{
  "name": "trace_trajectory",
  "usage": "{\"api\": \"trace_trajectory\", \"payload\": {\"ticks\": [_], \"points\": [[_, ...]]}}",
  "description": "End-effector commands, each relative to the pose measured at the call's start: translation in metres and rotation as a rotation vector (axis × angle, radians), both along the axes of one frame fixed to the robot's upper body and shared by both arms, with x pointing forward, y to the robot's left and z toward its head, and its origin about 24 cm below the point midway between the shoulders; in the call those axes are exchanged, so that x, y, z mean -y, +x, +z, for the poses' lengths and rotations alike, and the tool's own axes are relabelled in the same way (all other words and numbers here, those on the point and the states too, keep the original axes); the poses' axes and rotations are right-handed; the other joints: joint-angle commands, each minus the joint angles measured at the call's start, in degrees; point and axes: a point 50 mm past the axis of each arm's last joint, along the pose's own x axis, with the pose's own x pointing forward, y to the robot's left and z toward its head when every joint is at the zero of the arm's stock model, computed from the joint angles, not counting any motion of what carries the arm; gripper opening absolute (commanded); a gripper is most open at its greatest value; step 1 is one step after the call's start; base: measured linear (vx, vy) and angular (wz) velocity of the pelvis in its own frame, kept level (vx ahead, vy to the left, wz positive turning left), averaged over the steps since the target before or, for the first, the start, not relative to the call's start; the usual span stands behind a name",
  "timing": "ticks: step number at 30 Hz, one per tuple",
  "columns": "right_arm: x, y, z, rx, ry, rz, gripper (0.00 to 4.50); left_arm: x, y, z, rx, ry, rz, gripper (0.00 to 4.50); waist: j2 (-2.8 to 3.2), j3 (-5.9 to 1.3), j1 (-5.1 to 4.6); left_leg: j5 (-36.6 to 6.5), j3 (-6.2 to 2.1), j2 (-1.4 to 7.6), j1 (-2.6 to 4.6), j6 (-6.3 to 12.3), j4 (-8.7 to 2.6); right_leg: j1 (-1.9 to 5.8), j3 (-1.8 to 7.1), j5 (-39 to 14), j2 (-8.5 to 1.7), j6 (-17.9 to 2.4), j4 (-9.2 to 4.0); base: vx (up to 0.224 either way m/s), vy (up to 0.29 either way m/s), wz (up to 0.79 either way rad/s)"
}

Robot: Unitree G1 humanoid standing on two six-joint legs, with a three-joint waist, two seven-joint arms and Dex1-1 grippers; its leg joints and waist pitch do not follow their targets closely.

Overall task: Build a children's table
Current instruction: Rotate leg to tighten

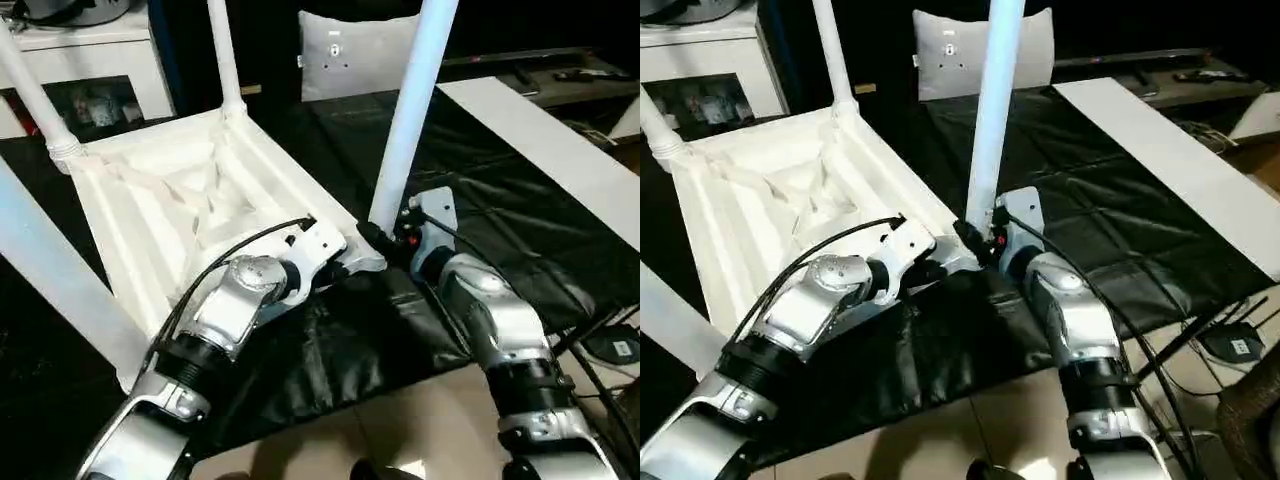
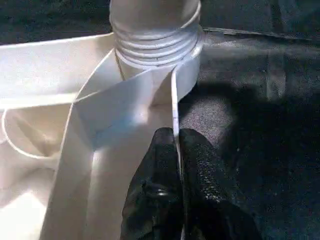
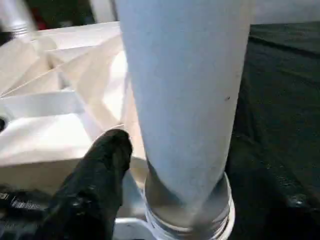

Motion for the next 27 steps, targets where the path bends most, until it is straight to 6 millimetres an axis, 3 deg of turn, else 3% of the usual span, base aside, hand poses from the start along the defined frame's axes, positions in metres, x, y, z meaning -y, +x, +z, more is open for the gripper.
{"api": "trace_trajectory", "payload": {"ticks": [1, 5, 7, 9, 13, 16, 21, 27], "points": [[-0.009, -0.007, 0.003, 0.018, 0.009, 0.136, 3.44, 0.002, 0.001, 0.011, 0.071, 0.003, -0.043, 0.0, -0.39, -4.12, 0.58, -6.4, -0.04, 1.28, -0.66, 5.67, -3.44, 3.56, 4.09, -22.7, -4.36, -1.6, -3.96, 0.0, 0.0, 0.0], [0.013, -0.01, 0.008, 0.061, -0.06, 0.225, 3.75, -0.009, -0.005, 0.006, 0.047, 0.027, -0.106, 0.0, -0.5, -4.78, 1.02, -1.3, -0.23, 1.68, -1.37, 7.14, -3.13, 3.82, 4.49, -15.4, -4.35, -3.6, -2.4, 0.0, 0.0, 0.0], [0.028, -0.013, 0.012, 0.106, -0.131, 0.305, 3.9, -0.015, -0.01, 0.003, 0.042, 0.042, -0.188, 0.0, -0.59, -4.82, 1.58, 1.0, -0.17, 1.71, -1.75, 8.93, -2.75, 3.51, 4.56, -11.9, -4.24, -5.2, -1.7, 0.0, 0.0, 0.0], [0.035, -0.015, 0.015, 0.122, -0.155, 0.354, 4.08, -0.019, -0.014, 0.002, 0.036, 0.061, -0.245, 0.0, -0.66, -4.36, 1.75, -1.2, 0.07, 1.69, -1.62, 8.85, -2.87, 3.27, 4.62, -14.9, -4.24, -5.0, -2.09, 0.0, 0.0, 0.0], [0.043, -0.022, 0.022, 0.13, -0.154, 0.495, 4.08, -0.026, -0.023, 0.001, 0.017, 0.072, -0.361, 0.0, -0.75, -4.12, 1.97, -5.4, 0.23, 1.65, -1.15, 6.9, -3.12, 3.18, 4.36, -22.7, -4.21, -2.4, -3.24, 0.0, 0.0, 0.0], [0.046, -0.026, 0.022, 0.106, -0.15, 0.574, 4.08, -0.03, -0.027, 0.0, 0.001, 0.09, -0.421, 0.0, -0.78, -4.15, 2.18, -5.9, 0.13, 1.77, -1.14, 6.87, -3.13, 3.14, 4.35, -22.7, -4.17, -2.3, -3.23, 0.0, 0.0, 0.0], [0.048, -0.032, 0.018, 0.038, -0.137, 0.738, 3.61, -0.042, -0.031, 0.003, -0.014, 0.142, -0.556, 0.0, -1.1, -4.39, 3.17, -4.9, 0.16, 2.09, -1.01, 7.01, -3.16, 3.02, 4.56, -21.0, -4.23, -3.2, -2.72, 0.0, 0.0, 0.0], [0.043, -0.033, 0.014, -0.001, -0.131, 0.8, 3.09, -0.042, -0.033, 0.007, -0.019, 0.151, -0.624, 0.0, -1.22, -4.54, 3.65, -3.1, 0.14, 2.26, -1.15, 6.48, -3.18, 3.11, 4.72, -19.4, -4.39, -4.1, -2.25, 0.0, 0.0, 0.0]]}}
